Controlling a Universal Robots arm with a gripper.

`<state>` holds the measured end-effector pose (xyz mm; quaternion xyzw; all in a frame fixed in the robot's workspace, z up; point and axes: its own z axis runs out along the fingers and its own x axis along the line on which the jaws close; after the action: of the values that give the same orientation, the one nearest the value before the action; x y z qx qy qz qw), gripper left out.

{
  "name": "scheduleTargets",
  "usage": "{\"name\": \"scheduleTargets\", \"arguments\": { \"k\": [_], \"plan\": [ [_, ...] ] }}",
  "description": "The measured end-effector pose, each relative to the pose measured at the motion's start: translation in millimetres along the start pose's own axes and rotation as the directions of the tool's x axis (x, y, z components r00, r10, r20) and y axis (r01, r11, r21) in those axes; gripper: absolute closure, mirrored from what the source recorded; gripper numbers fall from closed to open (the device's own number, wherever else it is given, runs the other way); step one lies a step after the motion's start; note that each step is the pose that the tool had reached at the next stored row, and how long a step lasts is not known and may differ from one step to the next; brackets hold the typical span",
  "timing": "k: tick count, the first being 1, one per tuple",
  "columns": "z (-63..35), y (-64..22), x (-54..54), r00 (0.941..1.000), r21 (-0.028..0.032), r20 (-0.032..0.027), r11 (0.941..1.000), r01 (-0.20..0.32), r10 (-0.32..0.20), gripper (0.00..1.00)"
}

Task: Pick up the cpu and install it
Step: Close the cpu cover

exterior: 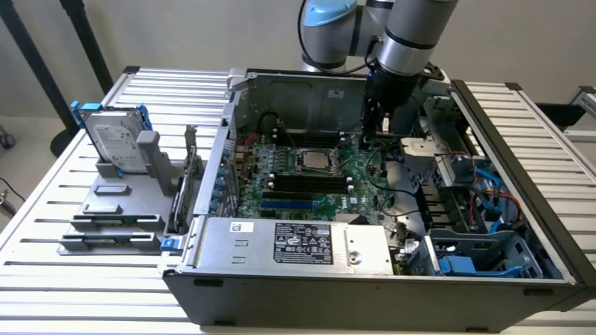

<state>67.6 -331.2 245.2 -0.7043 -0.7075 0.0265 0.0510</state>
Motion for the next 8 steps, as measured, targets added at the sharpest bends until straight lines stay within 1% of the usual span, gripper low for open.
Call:
{"name": "scheduleTargets", "arguments": {
  "k": [1, 2, 3, 4, 5, 7, 8],
  "plan": [
    [0.0, 0.0, 0.0, 1.0, 0.0164, -0.0002, 0.9999, -0.001, 0.001, 0.89],
    [0.0, -0.2, 0.0, 1.0, 0.0291, 0.0002, 0.9996, -0.001, 0.001, 0.89],
    [0.0, -0.6, 0.0, 1.0, 0.0386, 0.0011, 0.9993, -0.001, 0.001, 0.89],
    [0.1, -1.5, 0.0, 1.0, 0.0459, 0.0025, 0.9989, -0.002, 0.002, 0.89],
    [0.2, -2.7, 0.0, 1.0, 0.0498, 0.0038, 0.9988, -0.002, 0.002, 0.89],
    [0.6, -5.4, 0.0, 1.0, 0.0586, 0.004, 0.9983, -0.002, 0.002, 0.89],
    [0.7, -6.7, -0.1, 1.0, 0.0645, 0.0042, 0.9979, -0.003, 0.002, 0.89]
  ]
}}
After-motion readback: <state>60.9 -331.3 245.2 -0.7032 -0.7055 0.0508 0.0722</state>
